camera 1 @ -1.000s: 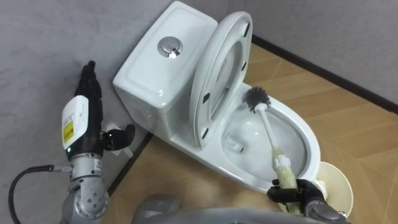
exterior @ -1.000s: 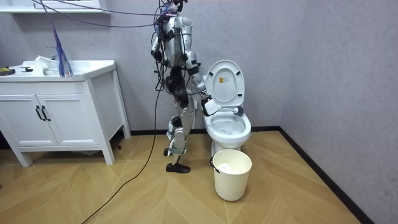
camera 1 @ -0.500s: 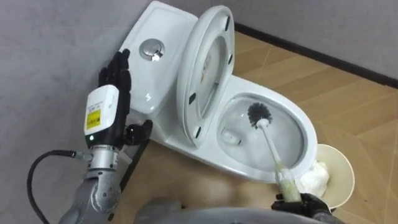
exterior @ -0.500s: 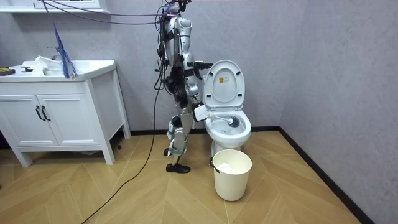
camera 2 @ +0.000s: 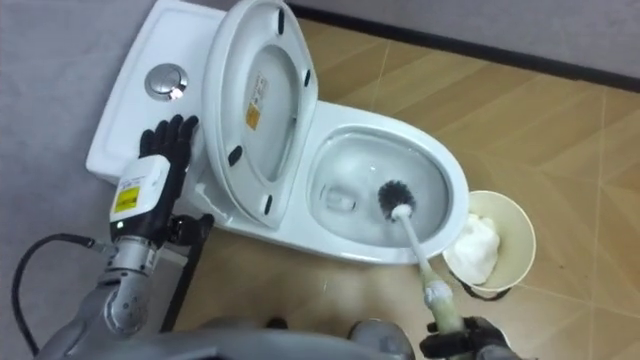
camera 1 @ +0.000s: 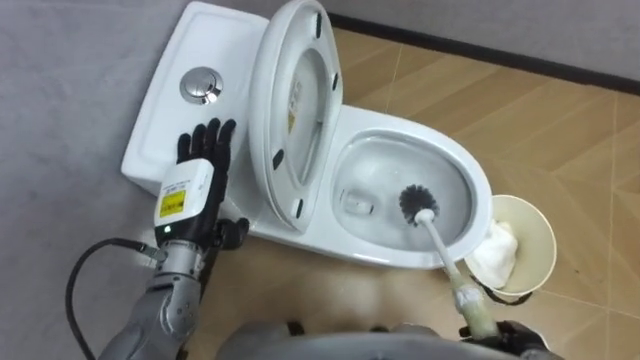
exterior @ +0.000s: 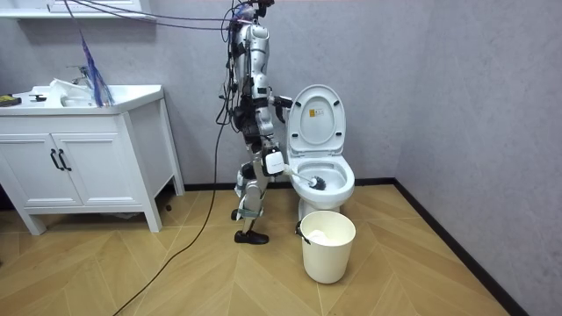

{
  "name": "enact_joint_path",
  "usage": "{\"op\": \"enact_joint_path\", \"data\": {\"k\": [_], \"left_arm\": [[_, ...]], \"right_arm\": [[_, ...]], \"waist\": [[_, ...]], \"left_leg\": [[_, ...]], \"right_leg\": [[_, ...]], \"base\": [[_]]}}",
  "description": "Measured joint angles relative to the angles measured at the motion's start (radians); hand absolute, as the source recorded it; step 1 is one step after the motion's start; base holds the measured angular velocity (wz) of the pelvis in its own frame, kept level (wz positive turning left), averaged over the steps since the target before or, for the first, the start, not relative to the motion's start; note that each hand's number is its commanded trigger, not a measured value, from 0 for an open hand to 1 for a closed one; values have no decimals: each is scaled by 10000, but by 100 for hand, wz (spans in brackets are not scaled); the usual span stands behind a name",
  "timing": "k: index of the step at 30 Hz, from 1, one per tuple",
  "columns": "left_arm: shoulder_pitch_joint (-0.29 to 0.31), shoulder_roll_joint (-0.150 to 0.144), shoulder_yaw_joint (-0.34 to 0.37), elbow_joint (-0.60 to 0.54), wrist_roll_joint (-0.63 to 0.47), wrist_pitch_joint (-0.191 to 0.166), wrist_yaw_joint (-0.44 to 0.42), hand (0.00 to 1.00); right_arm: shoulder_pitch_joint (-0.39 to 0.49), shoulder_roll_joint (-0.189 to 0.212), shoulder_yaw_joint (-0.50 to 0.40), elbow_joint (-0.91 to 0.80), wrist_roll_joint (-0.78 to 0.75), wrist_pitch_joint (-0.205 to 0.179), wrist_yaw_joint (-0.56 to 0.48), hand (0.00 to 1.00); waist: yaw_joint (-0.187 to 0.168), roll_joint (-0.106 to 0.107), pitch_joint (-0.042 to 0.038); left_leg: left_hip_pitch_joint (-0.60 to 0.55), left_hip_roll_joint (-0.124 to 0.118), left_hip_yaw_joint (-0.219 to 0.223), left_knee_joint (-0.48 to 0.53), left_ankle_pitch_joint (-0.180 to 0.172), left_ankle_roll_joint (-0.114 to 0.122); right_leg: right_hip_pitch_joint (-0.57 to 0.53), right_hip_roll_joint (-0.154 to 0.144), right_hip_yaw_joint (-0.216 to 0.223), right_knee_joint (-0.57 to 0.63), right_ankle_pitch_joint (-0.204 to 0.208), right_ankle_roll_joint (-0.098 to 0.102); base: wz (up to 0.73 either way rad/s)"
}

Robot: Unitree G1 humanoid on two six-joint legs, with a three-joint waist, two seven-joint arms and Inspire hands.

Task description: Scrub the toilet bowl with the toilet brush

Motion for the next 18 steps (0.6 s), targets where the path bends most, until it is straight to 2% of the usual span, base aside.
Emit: {"op": "enact_joint_path", "data": {"k": [2, 5, 8, 10, 11, 13, 16, 18], "left_arm": [[-181, 5, -39, 238, -5, -10, 69, 0], [-881, 39, -162, 814, 90, -58, 362, 0], [-1481, 94, -269, 1048, 228, -58, 575, 0], [-2022, 273, -279, 1214, 394, -97, 775, 0], [-2124, 304, -282, 1222, 385, -99, 799, 0], [-2713, 378, -434, 1515, 360, -185, 1078, 0], [-3257, 424, -470, 1623, 385, -323, 1315, 0], [-3418, 476, -470, 1644, 382, -323, 1443, 0]], "right_arm": [[-186, -54, 43, -10, -878, 34, -195, 100], [-869, -290, 241, -55, -2463, 218, -687, 100], [-1297, -691, 1025, -301, -3632, 252, -1285, 100], [-1586, -954, 1415, -592, -4639, 322, -1645, 100], [-1643, -995, 1475, -690, -4770, 358, -1724, 100], [-2079, -1210, 2001, -725, -4865, 418, -2034, 100], [-2623, -1528, 2385, -944, -5167, 425, -2275, 100], [-2800, -1710, 2398, -1338, -5615, 527, -2449, 100]], "waist": [[99, 29, -1], [290, 79, -3], [717, 62, 29], [965, 56, 105], [1045, 29, 127], [1257, -36, 235], [1546, -135, 307], [1633, -140, 326]], "left_leg": [[-96, 25, -1, 51, 3, -3], [-727, 31, -20, 471, 3, -4], [-1375, 26, -40, 817, 22, -34], [-2006, 39, -82, 1272, 23, -39], [-2173, 59, -98, 1388, 22, -41], [-2865, 109, -231, 1808, 25, -53], [-3692, 69, -296, 2200, 21, -49], [-4072, -36, -431, 2366, 66, -32]], "right_leg": [[-39, 16, -27, 27, 19, -29], [-725, -24, -10, 463, 58, -102], [-1402, -74, 12, 871, 68, -196], [-1957, -161, -96, 1280, 20, -295], [-2098, -171, -141, 1366, 33, -320], [-2634, -222, -324, 1636, 65, -398], [-3405, -367, -423, 2098, 69, -474], [-3739, -477, -510, 2309, 62, -501]], "base": [[0], [0], [-3], [8], [11], [16], [7], [13]]}}
